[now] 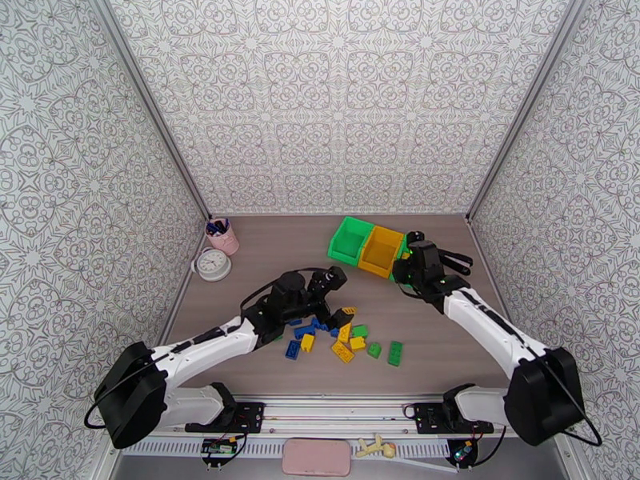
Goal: Sort the legos into containers by color
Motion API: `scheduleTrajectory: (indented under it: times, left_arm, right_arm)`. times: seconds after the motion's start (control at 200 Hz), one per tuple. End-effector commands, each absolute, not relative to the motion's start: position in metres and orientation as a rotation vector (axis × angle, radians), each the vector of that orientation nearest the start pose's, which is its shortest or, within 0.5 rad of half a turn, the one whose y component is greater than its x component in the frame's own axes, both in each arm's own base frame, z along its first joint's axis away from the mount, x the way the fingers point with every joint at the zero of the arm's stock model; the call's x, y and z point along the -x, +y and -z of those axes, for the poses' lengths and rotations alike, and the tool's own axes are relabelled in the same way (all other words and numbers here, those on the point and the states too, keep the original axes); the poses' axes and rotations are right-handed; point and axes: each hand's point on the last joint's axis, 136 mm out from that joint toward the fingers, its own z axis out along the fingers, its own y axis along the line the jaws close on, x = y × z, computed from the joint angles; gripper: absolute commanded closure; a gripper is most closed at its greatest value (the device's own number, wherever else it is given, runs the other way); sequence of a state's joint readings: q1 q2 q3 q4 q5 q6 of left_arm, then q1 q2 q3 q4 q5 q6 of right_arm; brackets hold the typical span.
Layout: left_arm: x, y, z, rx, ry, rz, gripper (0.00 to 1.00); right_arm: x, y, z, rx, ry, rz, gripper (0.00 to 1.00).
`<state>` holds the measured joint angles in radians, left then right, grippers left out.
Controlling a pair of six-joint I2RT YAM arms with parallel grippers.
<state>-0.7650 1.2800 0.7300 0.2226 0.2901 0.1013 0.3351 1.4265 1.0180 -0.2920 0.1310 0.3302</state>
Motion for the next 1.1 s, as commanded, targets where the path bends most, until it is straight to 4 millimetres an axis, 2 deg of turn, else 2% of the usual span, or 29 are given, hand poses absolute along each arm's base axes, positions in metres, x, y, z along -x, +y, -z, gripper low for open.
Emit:
scheduleTrajectory:
  times: [0.0,0.13,0.245,0.375,0.56,0.635,0.775,0.88,1.095]
  left_arm:
    - [-0.261,-0.31,-0.213,-0.948,1.723,0.73,0.01]
    - [-0.257,-0.303,-0.213,-0.921,1.731,0.723,0.0]
    - [-0.255,-0.301,-0.217,-0.909,1.73,0.733,0.0]
    - [-0.254,-0.3,-0.217,-0.908,1.733,0.733,0.0]
    - [-0.257,-0.294,-0.216,-0.881,1.743,0.699,0.0]
    - [-0.259,-0.292,-0.217,-0.869,1.747,0.696,0.0]
    - [-0.266,-0.286,-0.219,-0.828,1.754,0.675,0.0]
    - [-0.279,-0.276,-0.219,-0.75,1.783,0.622,0.0]
    - [-0.318,-0.233,-0.205,-0.44,1.956,0.445,0.0]
  right_arm:
    - [-0.438,0.123,-0.19,0.067,2.182,-0.103,0.8]
    - [-0.471,0.133,-0.187,0.072,2.161,-0.124,0.8]
    - [-0.496,0.142,-0.172,0.071,2.157,-0.141,0.79]
    - [-0.517,0.149,-0.155,0.079,2.153,-0.167,0.79]
    - [-0.537,0.145,-0.137,0.068,2.171,-0.165,0.77]
    - [-0.54,0.145,-0.138,0.074,2.169,-0.163,0.72]
    - [-0.538,0.146,-0.155,0.077,2.128,-0.176,0.48]
    - [-0.53,0.146,-0.167,0.091,2.104,-0.192,0.37]
    - [-0.501,0.153,-0.199,0.221,2.012,-0.252,0.21]
